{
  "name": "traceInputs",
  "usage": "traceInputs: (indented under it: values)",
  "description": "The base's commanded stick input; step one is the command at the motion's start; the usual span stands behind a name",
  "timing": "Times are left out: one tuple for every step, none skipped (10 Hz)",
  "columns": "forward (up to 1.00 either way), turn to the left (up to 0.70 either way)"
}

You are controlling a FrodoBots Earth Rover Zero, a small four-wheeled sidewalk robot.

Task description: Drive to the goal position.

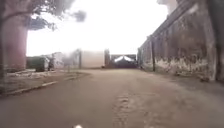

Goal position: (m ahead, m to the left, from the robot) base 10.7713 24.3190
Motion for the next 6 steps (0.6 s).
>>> traceInputs:
  values:
    - [1.00,0.02]
    - [1.00,0.02]
    - [1.00,0.02]
    - [1.00,0.02]
    - [1.00,0.02]
    - [1.00,0.02]
